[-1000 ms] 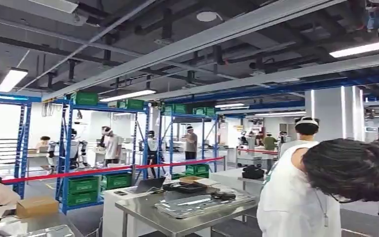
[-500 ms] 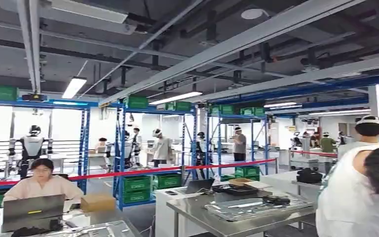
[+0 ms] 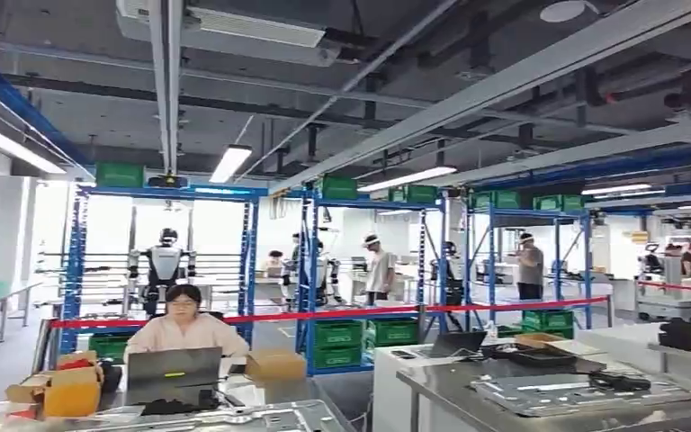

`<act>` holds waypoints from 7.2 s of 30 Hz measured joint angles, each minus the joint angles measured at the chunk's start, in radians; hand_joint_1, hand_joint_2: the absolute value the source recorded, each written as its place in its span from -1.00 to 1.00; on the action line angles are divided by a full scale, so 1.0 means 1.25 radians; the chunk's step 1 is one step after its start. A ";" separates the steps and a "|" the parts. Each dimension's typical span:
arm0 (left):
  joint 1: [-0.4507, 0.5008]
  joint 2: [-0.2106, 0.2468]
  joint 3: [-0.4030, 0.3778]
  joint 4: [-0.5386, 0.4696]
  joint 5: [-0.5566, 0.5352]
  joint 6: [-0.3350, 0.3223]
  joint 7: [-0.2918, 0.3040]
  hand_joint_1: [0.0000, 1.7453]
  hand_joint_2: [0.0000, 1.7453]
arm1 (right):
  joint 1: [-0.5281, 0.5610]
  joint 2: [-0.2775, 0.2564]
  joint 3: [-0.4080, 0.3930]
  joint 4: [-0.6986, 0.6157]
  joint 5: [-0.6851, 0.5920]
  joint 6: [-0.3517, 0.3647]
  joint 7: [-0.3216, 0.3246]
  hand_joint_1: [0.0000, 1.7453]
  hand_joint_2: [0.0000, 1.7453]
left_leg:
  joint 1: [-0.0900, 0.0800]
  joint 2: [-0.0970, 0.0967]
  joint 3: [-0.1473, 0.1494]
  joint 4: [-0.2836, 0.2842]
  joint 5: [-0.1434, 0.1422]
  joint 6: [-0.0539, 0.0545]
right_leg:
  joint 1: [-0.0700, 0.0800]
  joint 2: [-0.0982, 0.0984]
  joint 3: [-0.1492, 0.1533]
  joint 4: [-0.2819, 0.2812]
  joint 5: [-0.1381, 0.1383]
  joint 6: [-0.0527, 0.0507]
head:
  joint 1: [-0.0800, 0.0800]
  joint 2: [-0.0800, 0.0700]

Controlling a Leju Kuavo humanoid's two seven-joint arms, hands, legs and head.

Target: Take the parts from the cabinet and place them on the table.

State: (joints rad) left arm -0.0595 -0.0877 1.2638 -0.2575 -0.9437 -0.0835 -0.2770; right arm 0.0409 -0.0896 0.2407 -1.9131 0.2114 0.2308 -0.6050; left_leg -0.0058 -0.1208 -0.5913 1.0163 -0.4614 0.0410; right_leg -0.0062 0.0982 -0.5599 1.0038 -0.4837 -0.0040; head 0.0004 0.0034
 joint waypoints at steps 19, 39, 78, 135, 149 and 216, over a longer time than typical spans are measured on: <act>0.005 -0.005 0.000 0.001 -0.004 -0.009 -0.010 -1.00 -1.00 | -0.005 -0.003 -0.001 -0.002 -0.004 -0.001 0.005 1.00 1.00 | 0.014 0.119 -0.008 0.007 -0.002 -0.015 | -0.010 -0.184 0.049 -0.019 -0.034 0.047 | 0.000 0.000; 0.000 -0.007 0.002 0.002 -0.011 -0.020 -0.015 -1.00 -1.00 | -0.010 -0.002 -0.003 -0.009 -0.015 0.002 -0.005 1.00 1.00 | -0.002 0.062 -0.005 0.005 -0.002 -0.001 | 0.011 -0.068 0.009 -0.006 -0.012 0.017 | 0.001 0.000; 0.000 -0.004 0.012 0.002 -0.024 -0.027 -0.023 -1.00 -1.00 | -0.004 0.005 -0.016 -0.013 -0.020 0.007 -0.010 1.00 1.00 | 0.006 0.060 0.011 -0.008 -0.007 -0.020 | -0.003 -0.067 0.004 -0.002 -0.010 0.021 | 0.000 0.000; -0.003 -0.002 0.016 0.003 -0.040 -0.029 -0.035 -1.00 -1.00 | -0.001 0.022 -0.045 -0.026 -0.048 0.022 -0.018 1.00 1.00 | 0.005 0.122 0.049 0.013 -0.063 0.002 | 0.012 -0.123 -0.041 0.050 0.015 0.004 | 0.000 0.000; 0.002 -0.002 0.020 0.004 -0.041 -0.035 -0.038 -1.00 -1.00 | 0.002 0.032 -0.051 -0.026 -0.034 0.016 -0.009 1.00 1.00 | 0.022 0.106 -0.029 0.098 -0.037 -0.047 | -0.003 -0.082 0.028 -0.002 -0.031 -0.001 | 0.000 0.000; 0.003 0.004 0.020 0.004 -0.043 -0.037 -0.048 -1.00 -1.00 | 0.007 0.035 -0.046 -0.017 -0.035 0.026 -0.013 1.00 1.00 | 0.010 0.092 0.000 0.012 -0.036 -0.014 | 0.004 -0.073 0.026 0.002 -0.050 0.017 | 0.000 0.000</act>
State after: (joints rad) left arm -0.0563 -0.0832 1.2894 -0.2525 -0.9979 -0.1293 -0.3368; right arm 0.0493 -0.0458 0.1835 -1.9345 0.1675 0.2636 -0.6214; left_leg 0.0067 -0.0059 -0.5907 1.0307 -0.5064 0.0237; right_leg -0.0009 0.0073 -0.5268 1.0060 -0.5465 0.0170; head 0.0004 0.0038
